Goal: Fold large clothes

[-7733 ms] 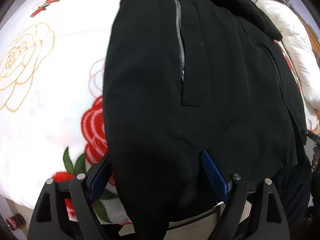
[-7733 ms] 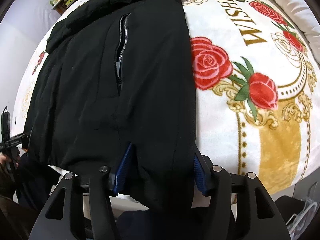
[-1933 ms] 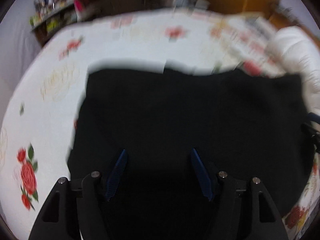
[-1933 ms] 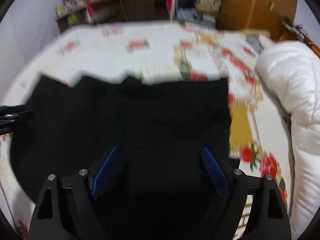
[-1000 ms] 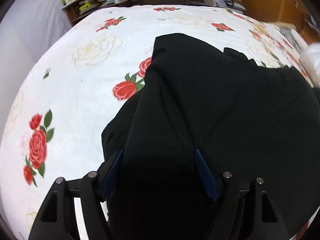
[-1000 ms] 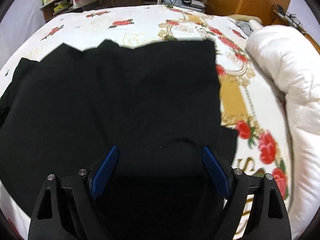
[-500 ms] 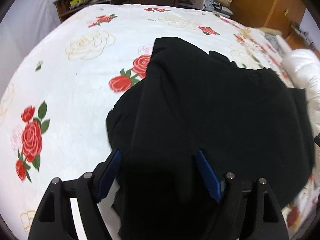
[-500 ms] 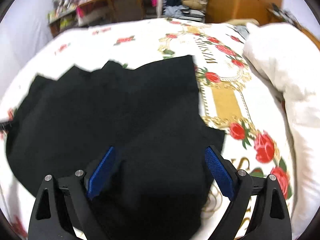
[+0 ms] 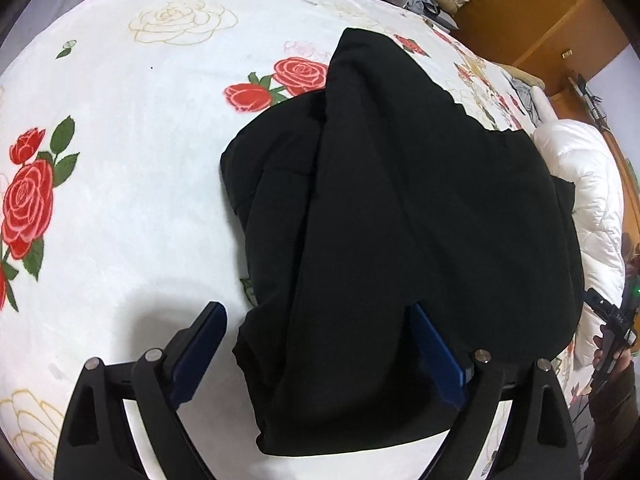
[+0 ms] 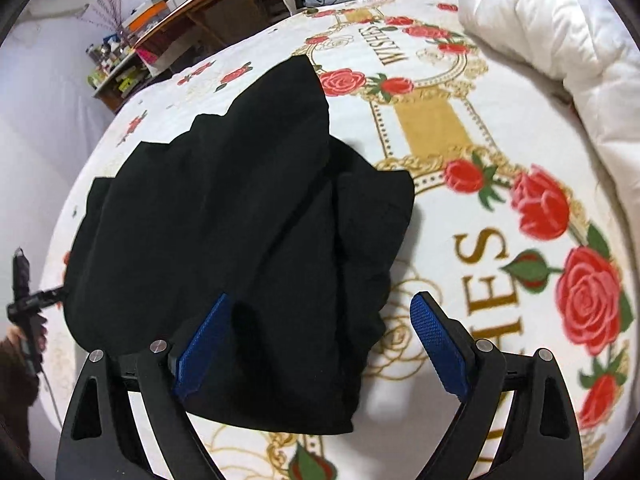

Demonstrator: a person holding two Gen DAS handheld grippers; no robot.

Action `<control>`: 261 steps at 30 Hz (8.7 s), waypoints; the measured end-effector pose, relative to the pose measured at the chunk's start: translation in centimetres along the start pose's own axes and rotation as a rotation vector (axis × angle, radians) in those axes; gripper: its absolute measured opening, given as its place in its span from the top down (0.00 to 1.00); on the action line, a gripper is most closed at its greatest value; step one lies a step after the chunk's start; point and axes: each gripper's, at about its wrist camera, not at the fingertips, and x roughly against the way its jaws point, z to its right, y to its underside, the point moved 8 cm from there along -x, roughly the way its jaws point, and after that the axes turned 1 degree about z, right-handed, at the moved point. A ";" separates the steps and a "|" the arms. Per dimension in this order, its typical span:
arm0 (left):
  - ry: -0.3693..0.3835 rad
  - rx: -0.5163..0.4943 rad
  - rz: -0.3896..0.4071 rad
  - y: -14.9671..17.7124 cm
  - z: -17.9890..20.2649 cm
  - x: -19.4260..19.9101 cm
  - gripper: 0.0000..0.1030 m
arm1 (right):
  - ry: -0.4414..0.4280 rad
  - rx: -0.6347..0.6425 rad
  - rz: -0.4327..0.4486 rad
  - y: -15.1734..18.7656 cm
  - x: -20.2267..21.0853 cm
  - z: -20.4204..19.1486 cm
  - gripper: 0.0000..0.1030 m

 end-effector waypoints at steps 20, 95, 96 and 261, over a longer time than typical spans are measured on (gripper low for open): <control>-0.117 -0.121 -0.192 0.4 2.9 -6.2 0.00 | -0.156 -0.016 -0.187 1.1 -8.4 -1.5 0.00; -0.129 -0.152 0.107 -2.5 11.2 5.6 0.76 | 0.138 0.243 0.109 -1.0 -1.2 -14.6 0.68; -0.124 -0.147 0.110 -2.4 11.3 5.9 0.76 | 0.136 0.248 0.115 -1.1 -1.0 -14.8 0.68; -0.313 -0.173 0.389 32.7 13.2 18.5 0.03 | 0.211 0.226 0.285 31.2 18.3 -23.3 0.24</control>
